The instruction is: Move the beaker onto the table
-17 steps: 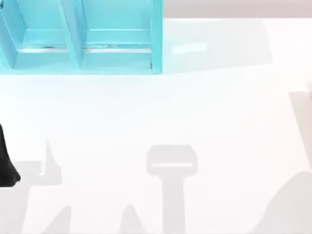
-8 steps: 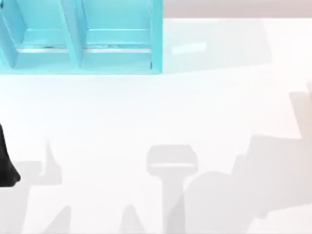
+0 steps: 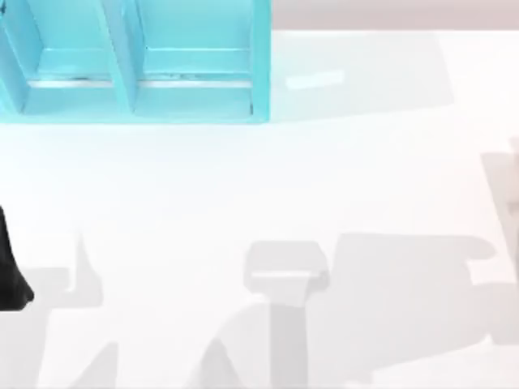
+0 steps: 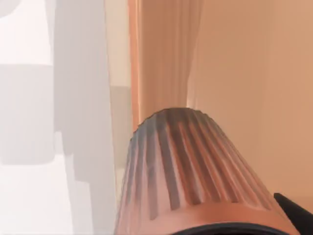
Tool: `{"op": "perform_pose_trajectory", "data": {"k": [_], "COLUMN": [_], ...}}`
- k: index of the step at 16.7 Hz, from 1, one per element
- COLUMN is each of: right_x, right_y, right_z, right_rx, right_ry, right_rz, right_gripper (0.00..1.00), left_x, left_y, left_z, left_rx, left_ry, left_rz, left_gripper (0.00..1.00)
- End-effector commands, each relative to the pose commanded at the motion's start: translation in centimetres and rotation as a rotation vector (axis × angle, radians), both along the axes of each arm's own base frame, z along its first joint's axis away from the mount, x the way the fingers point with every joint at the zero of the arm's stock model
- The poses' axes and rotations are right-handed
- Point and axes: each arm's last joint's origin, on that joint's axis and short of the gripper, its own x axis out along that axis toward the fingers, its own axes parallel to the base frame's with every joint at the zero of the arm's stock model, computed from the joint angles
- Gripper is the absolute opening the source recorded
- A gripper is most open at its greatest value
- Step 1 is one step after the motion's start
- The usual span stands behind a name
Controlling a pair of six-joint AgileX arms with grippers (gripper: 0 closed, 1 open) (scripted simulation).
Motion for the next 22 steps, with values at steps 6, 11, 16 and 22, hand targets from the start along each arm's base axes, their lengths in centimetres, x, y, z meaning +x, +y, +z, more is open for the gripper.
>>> {"op": "perform_pose_trajectory", "data": {"k": [6, 11, 16, 22], "right_x": [1.8, 1.4, -0.7, -1.7], "right_y": [6.4, 17.7, 24.5, 26.4], "right_z": [0.2, 0.3, 0.2, 0.2], "right_rx": [-0.021, -0.047, -0.063, -0.069], "right_ry": [0.009, 0.005, -0.001, -0.001], "right_rz": [0.020, 0.051, 0.036, 0.005], "right_gripper": [0.00, 0.00, 0.00, 0.00], "left_x": [0.0, 0.0, 0.0, 0.0], "left_y": [0.0, 0.0, 0.0, 0.0], "left_z": [0.0, 0.0, 0.0, 0.0], "left_rx": [0.000, 0.000, 0.000, 0.000], "left_ry": [0.000, 0.000, 0.000, 0.000], "left_rz": [0.000, 0.000, 0.000, 0.000], "left_gripper": [1.00, 1.00, 1.00, 1.00]}}
